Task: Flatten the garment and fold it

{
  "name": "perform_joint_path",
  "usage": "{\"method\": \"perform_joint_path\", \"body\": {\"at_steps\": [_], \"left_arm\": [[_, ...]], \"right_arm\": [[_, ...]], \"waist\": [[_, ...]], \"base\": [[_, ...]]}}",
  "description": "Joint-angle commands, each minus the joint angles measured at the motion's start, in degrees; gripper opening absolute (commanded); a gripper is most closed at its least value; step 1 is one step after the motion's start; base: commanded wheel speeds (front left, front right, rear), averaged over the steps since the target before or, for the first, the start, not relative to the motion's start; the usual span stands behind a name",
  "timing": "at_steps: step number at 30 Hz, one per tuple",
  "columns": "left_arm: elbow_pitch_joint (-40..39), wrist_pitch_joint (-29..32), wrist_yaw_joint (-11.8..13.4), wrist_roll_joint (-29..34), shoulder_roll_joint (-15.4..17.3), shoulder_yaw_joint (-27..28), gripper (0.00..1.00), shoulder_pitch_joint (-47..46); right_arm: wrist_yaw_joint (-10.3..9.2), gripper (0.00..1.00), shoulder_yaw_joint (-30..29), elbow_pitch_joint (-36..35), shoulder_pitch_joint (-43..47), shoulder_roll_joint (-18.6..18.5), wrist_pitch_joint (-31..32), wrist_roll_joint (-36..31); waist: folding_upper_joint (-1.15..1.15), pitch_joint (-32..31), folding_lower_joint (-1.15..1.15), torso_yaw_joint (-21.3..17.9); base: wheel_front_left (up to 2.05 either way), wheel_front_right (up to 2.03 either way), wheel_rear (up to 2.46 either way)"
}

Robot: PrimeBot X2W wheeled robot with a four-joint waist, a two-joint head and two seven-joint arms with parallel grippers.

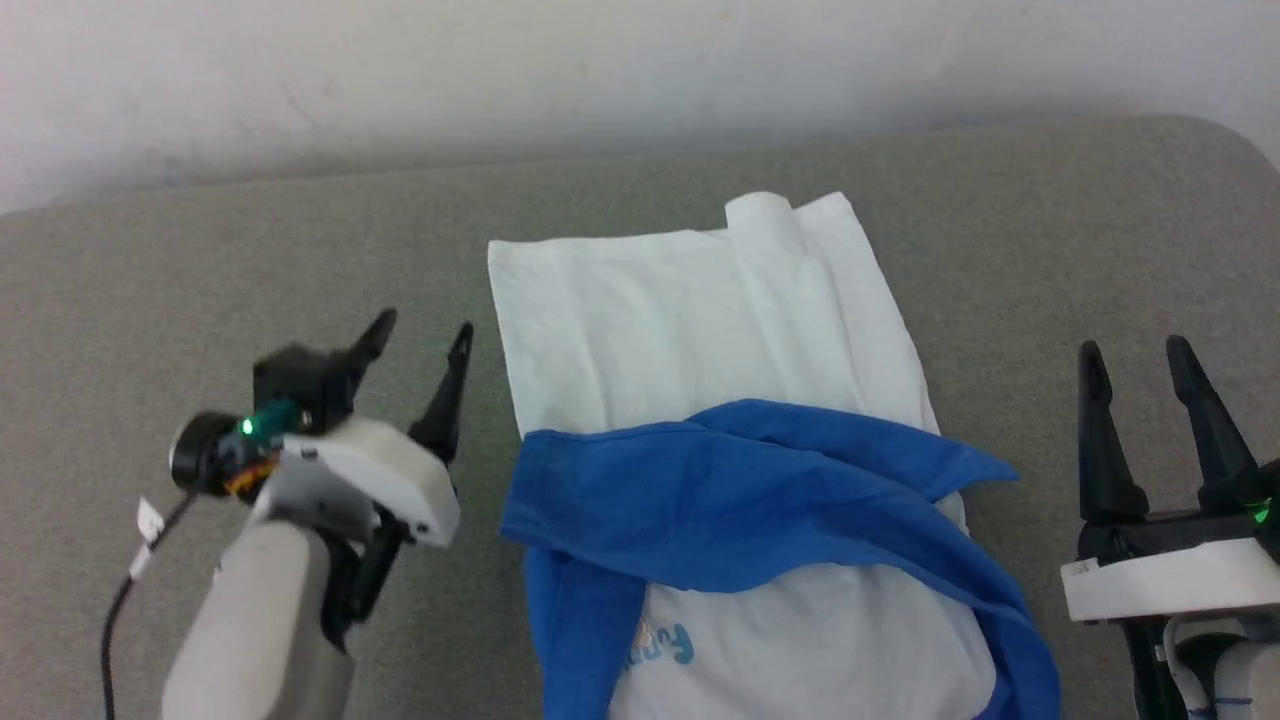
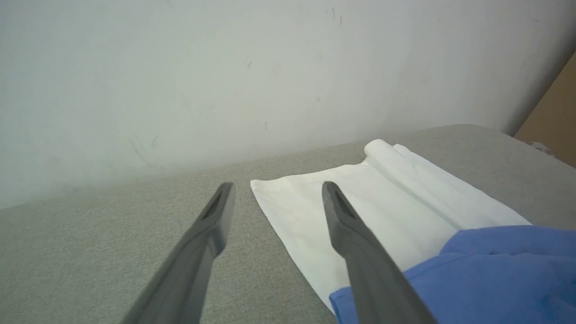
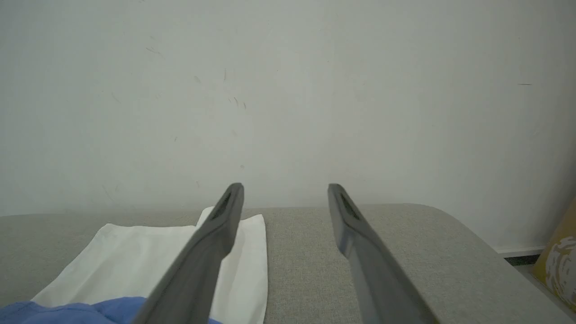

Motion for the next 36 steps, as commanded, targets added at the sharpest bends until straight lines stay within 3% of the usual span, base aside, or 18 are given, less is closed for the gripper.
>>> {"method": "perform_joint_path", "body": {"at_steps": [1, 9, 17, 30, 31, 32, 33, 36], "left_arm": [[0.96, 3.31, -0.51, -0.76, 1.01, -0.29, 1.00, -3.75], [7.52, 26.58, -1.33, -6.76, 10.55, -5.53, 1.00, -25.09], [15.95, 45.88, -1.36, -14.66, 18.69, -11.60, 1.00, -36.98], [22.14, 55.56, -0.48, -15.97, 22.04, -13.93, 1.00, -39.30], [22.24, 56.09, -0.52, -16.71, 21.67, -13.88, 0.82, -38.98], [22.18, 56.48, -0.62, -17.78, 21.15, -13.83, 0.31, -38.60], [22.14, 56.78, -0.67, -18.85, 20.68, -13.54, 0.00, -38.27], [21.15, 54.72, -0.59, -19.30, 20.51, -13.06, 0.00, -37.85]], "right_arm": [[-0.11, 1.00, 0.10, -0.65, -0.57, 0.39, 0.23, -0.18], [-0.11, 1.00, 1.33, -0.39, -3.56, 1.39, -1.50, 1.63], [-0.11, 1.00, 3.03, 3.26, -5.67, 1.54, -3.76, 4.08], [-0.11, 1.00, 3.48, 6.55, -7.13, 1.56, -4.91, 5.00], [-0.11, 1.00, 3.34, 6.62, -7.18, 1.56, -4.93, 4.94], [-0.11, 1.00, 3.14, 6.70, -7.21, 1.56, -4.94, 4.81], [-0.11, 1.00, 2.88, 6.80, -7.22, 1.56, -4.95, 4.55], [-0.11, 1.00, 2.51, 7.12, -7.25, 1.56, -4.95, 3.20]], "waist": [[0.00, 5.55, 0.00, -4.08], [0.00, 13.65, 0.00, -10.35], [0.00, 17.96, 0.00, -14.44], [0.00, 19.88, 0.00, -15.49], [0.00, 19.87, 0.00, -15.29], [0.00, 19.82, 0.00, -15.01], [0.00, 19.69, 0.00, -14.65], [0.00, 18.95, 0.00, -13.47]], "base": [[0.00, 0.00, 0.00], [0.00, 0.00, 0.00], [0.00, 0.00, 0.00], [0.00, 0.00, 0.00], [0.00, 0.00, 0.00], [0.00, 0.00, 0.00], [0.00, 0.00, 0.00], [0.00, 0.00, 0.00]]}}
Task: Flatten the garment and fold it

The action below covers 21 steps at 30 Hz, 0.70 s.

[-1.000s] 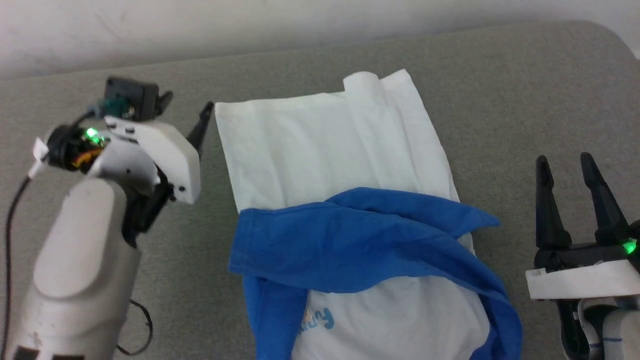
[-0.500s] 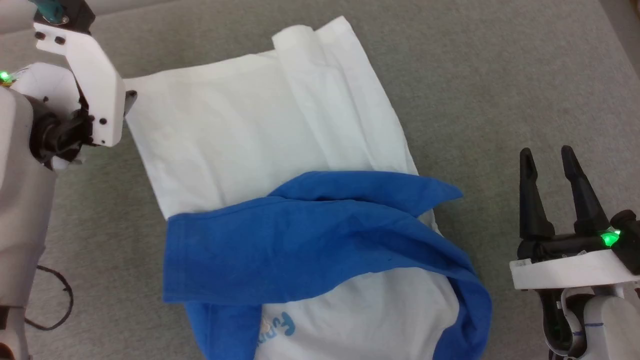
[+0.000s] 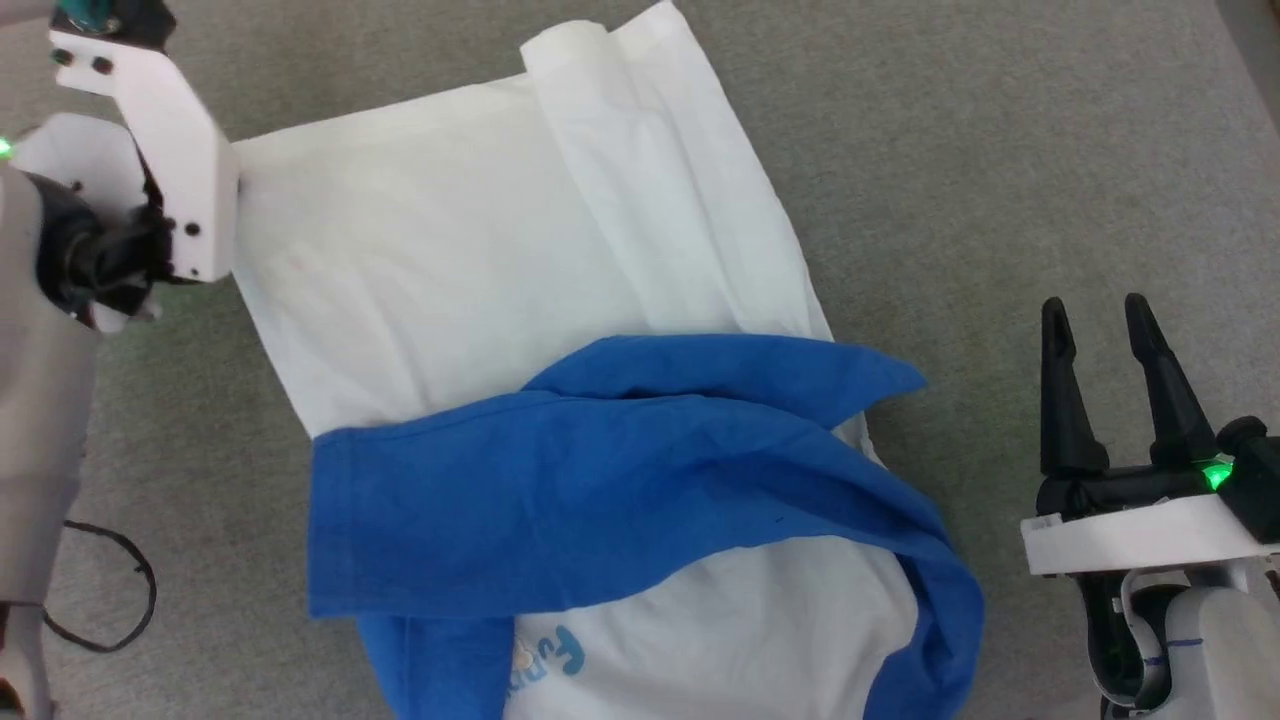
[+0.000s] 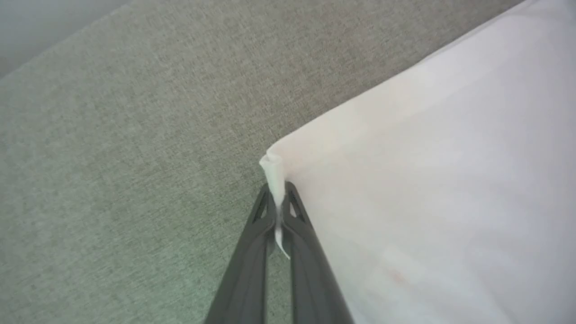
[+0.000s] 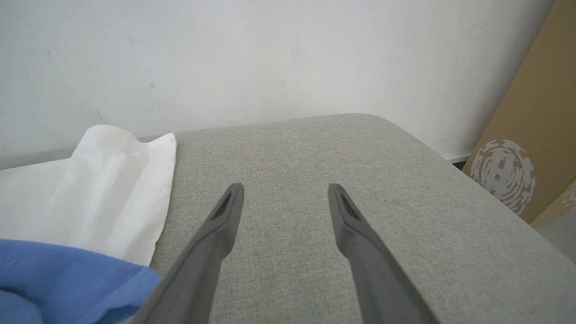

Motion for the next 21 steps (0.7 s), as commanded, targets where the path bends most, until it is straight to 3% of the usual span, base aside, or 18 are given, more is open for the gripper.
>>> {"method": "perform_joint_path", "body": {"at_steps": [1, 5, 9, 16, 21], "left_arm": [[0.75, -1.81, 0.40, 0.60, -0.29, -0.39, 0.00, 2.86], [-0.13, -8.14, 0.71, 1.68, -0.67, -0.04, 0.00, 3.53], [-1.59, -14.60, 0.81, 2.42, -1.66, 0.04, 0.00, 4.39], [-7.71, -23.76, 0.70, 3.39, -4.40, -1.11, 0.00, 6.98], [-13.43, -28.01, 1.02, 4.09, -6.91, -2.66, 0.00, 9.09]], "right_arm": [[-0.11, 1.00, 0.09, 0.07, -0.92, 0.22, -0.04, -1.08], [-0.11, 1.00, 0.05, -0.50, -1.39, -1.37, 3.22, -2.27], [-0.11, 1.00, 1.70, -2.27, -2.98, -7.34, 10.97, 0.01], [-0.11, 1.00, 9.22, -5.74, -12.88, -20.39, 32.77, 12.37], [-0.11, 1.00, 16.51, -2.63, -24.65, -28.12, 46.50, 18.62]], "waist": [[0.00, -1.10, 0.00, 1.34], [0.00, -3.30, 0.00, 3.61], [0.00, -5.30, 0.00, 6.72], [0.00, -5.09, 0.00, 12.94], [0.00, -2.28, 0.00, 17.34]], "base": [[0.00, 0.00, 0.00], [0.00, 0.00, 0.00], [0.00, 0.00, 0.00], [0.00, 0.00, 0.00], [0.00, 0.00, 0.00]]}}
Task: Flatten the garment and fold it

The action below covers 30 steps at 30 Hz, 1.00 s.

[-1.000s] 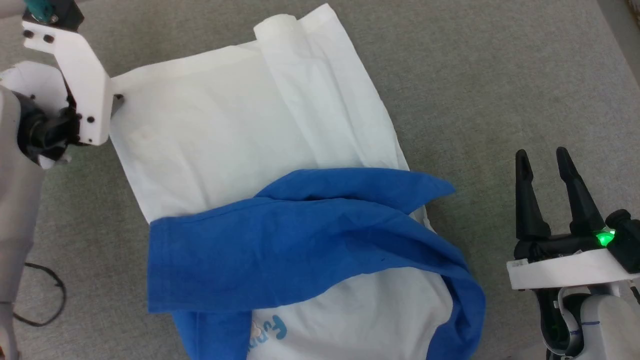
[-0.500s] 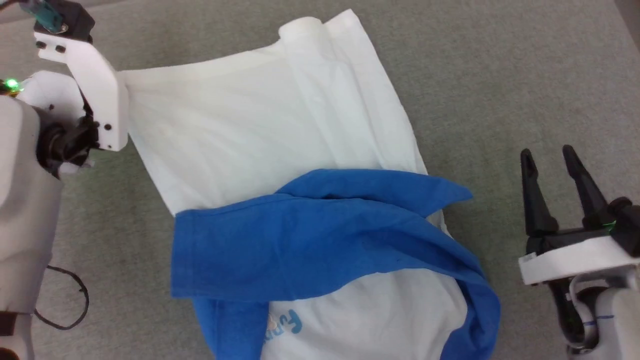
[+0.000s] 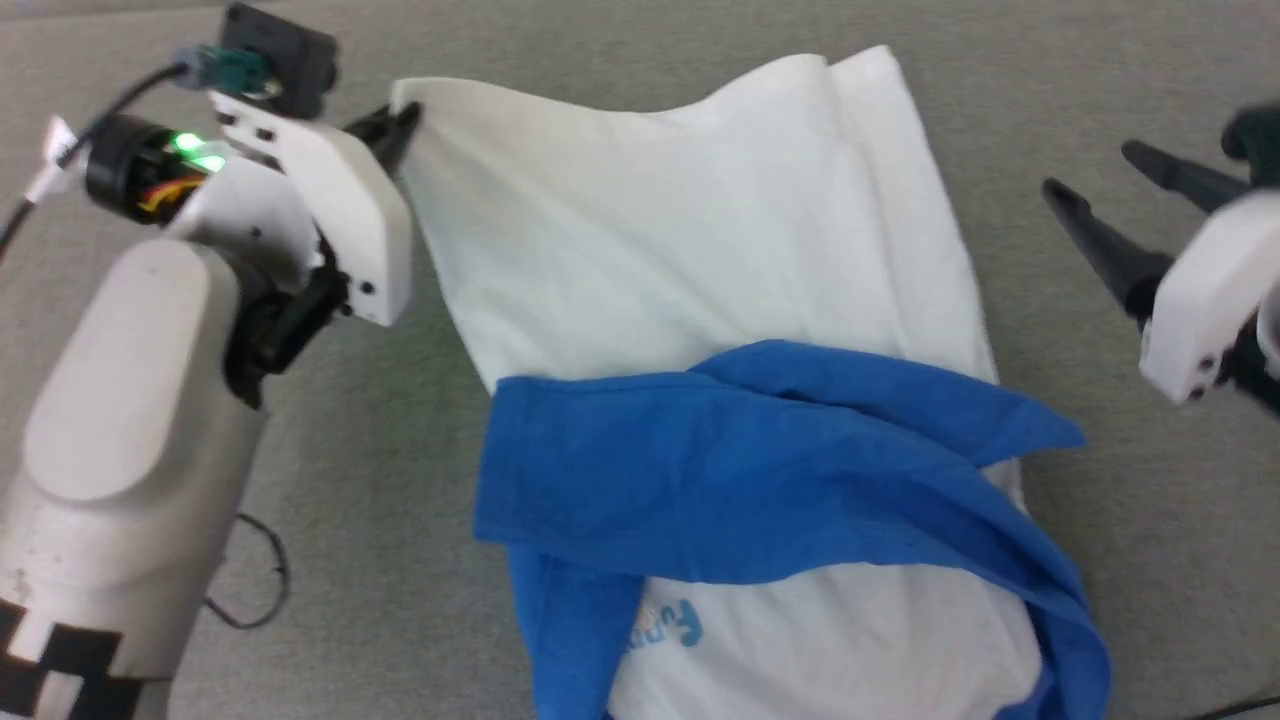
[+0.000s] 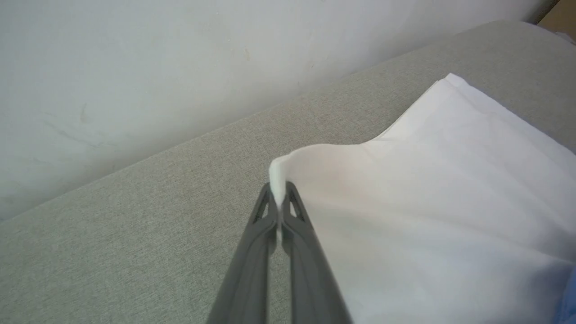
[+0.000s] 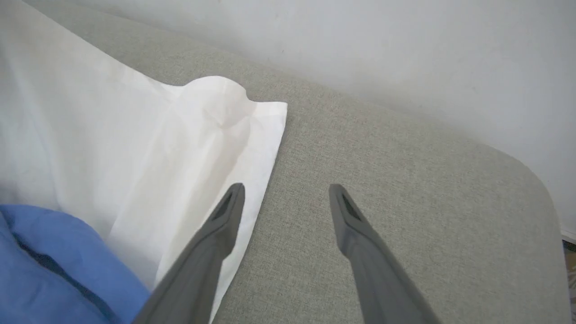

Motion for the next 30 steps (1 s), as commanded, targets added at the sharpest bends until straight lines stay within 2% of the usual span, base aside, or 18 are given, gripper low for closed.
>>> {"method": "perform_joint_path", "body": {"at_steps": [1, 3, 6, 14, 20, 28, 29, 30], "left_arm": [[-2.09, -1.57, 0.57, 0.68, -1.01, -0.67, 0.00, 1.46], [-4.19, -3.01, 0.75, 1.08, -2.07, -1.46, 0.00, 2.19], [-6.59, -4.86, 0.96, 1.65, -3.74, -2.77, 0.00, 2.98], [-9.86, -7.96, 0.94, 2.74, -7.27, -6.05, 0.00, 3.55], [-10.57, -9.46, 0.55, 3.13, -9.73, -8.58, 0.00, 2.45], [-8.88, -10.86, 0.28, 3.30, -10.62, -10.10, 0.00, 1.80], [-8.61, -11.01, 0.26, 3.27, -10.60, -10.19, 0.00, 1.81], [-8.34, -11.14, 0.24, 3.23, -10.56, -10.26, 0.00, 1.82]], "right_arm": [[-0.12, 1.00, 2.70, 2.21, -5.00, -1.56, 4.07, 2.01], [-0.12, 1.00, 6.30, 4.95, -10.13, -3.90, 7.71, 2.46], [-0.12, 1.00, 10.57, 9.92, -16.93, -5.54, 11.14, 3.53], [-0.12, 1.00, 18.64, 21.08, -28.44, -7.96, 14.79, 3.50], [-0.12, 1.00, 23.66, 28.45, -32.51, -9.81, 16.06, 3.41], [-0.12, 1.00, 31.65, 31.55, -32.75, -10.51, 15.28, 6.02], [-0.12, 0.71, 32.97, 31.76, -32.58, -10.86, 15.54, 6.42], [-0.12, 0.19, 34.20, 31.91, -32.44, -11.20, 15.76, 6.89]], "waist": [[0.00, 2.85, 0.00, 5.33], [0.00, 4.20, 0.00, 7.14], [0.00, 5.93, 0.00, 9.81], [0.00, 8.88, 0.00, 15.01], [0.00, 10.27, 0.00, 17.98], [0.00, 10.26, 0.00, 18.87], [0.00, 10.12, 0.00, 18.86], [0.00, 9.99, 0.00, 18.83]], "base": [[0.00, 0.00, 0.00], [0.00, 0.00, 0.00], [0.00, 0.00, 0.00], [0.00, 0.00, 0.00], [0.00, 0.00, 0.00], [0.00, 0.00, 0.00], [0.00, 0.00, 0.00], [0.00, 0.00, 0.00]]}}
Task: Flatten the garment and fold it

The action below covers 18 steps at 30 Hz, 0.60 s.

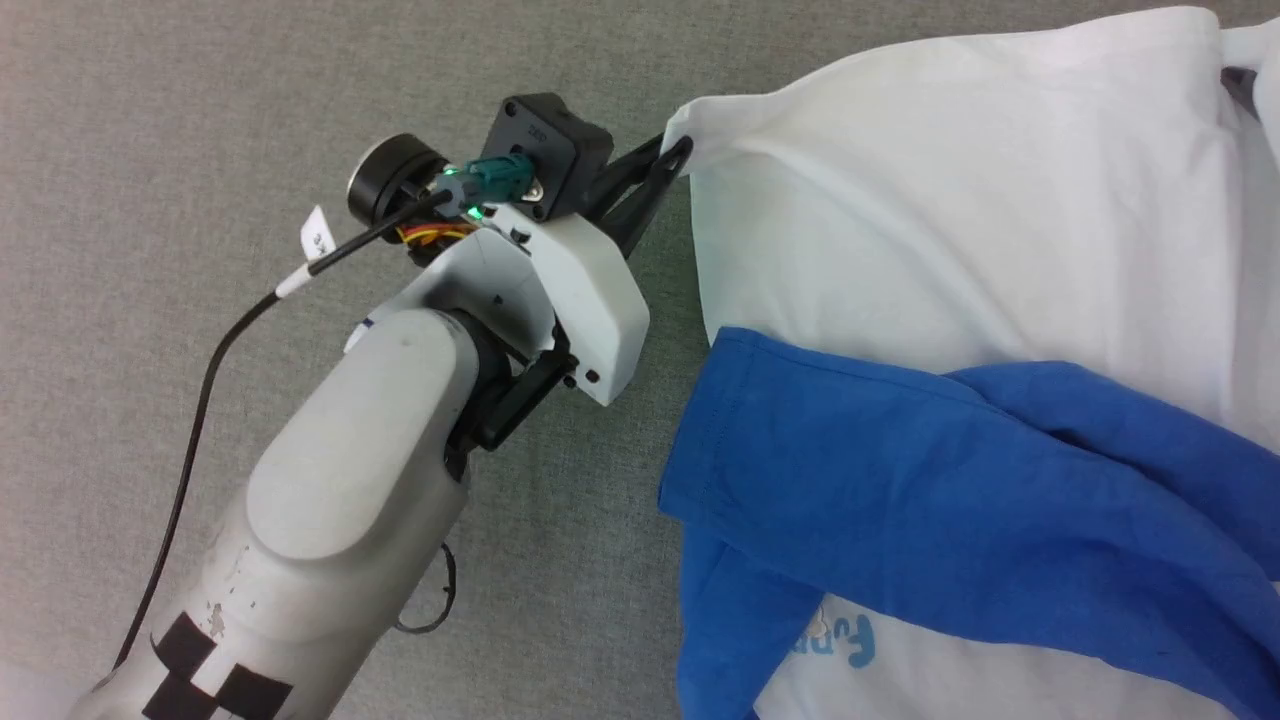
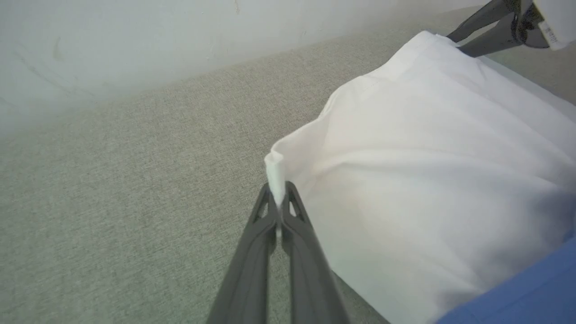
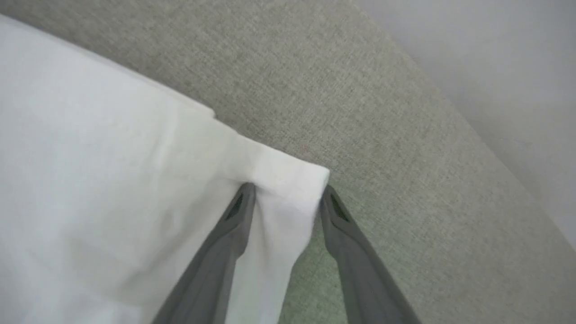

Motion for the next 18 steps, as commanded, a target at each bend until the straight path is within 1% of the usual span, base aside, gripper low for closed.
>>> {"method": "perform_joint_path", "body": {"at_steps": [1, 4, 7, 14, 18], "left_arm": [[0.39, -0.42, -0.16, 0.13, -0.01, -0.14, 0.00, -0.64], [1.22, -0.91, -0.11, 0.13, 0.27, -0.10, 0.00, -0.54], [2.16, -1.84, 0.12, 0.20, 0.58, 0.14, 0.00, -0.33], [5.41, -4.03, 0.57, -0.26, 1.95, 1.46, 0.00, 0.30], [6.60, -4.98, 1.07, -0.47, 3.16, 2.51, 0.00, 0.54]], "right_arm": [[0.05, 0.00, 3.75, 1.91, 3.76, 0.93, 1.03, 1.00], [0.05, 0.00, 5.68, 2.62, 3.42, 0.40, -0.36, 1.99], [0.05, 0.00, 5.78, 4.40, 2.50, 0.42, -4.31, 1.62], [0.05, 0.00, 3.13, 9.38, 2.14, 3.41, -16.70, 1.27], [0.05, 0.00, 1.93, 11.17, 2.66, 4.41, -21.68, 1.40]], "waist": [[-0.01, -0.26, 0.00, -0.10], [-0.01, -0.94, 0.00, -0.55], [-0.01, -2.12, 0.00, -1.29], [-0.01, -7.55, 0.00, -5.21], [-0.01, -10.81, 0.00, -8.11]], "base": [[0.00, 0.00, 0.00], [0.00, 0.00, 0.00], [0.00, 0.00, 0.00], [0.00, 0.00, 0.00], [0.00, 0.00, 0.00]]}}
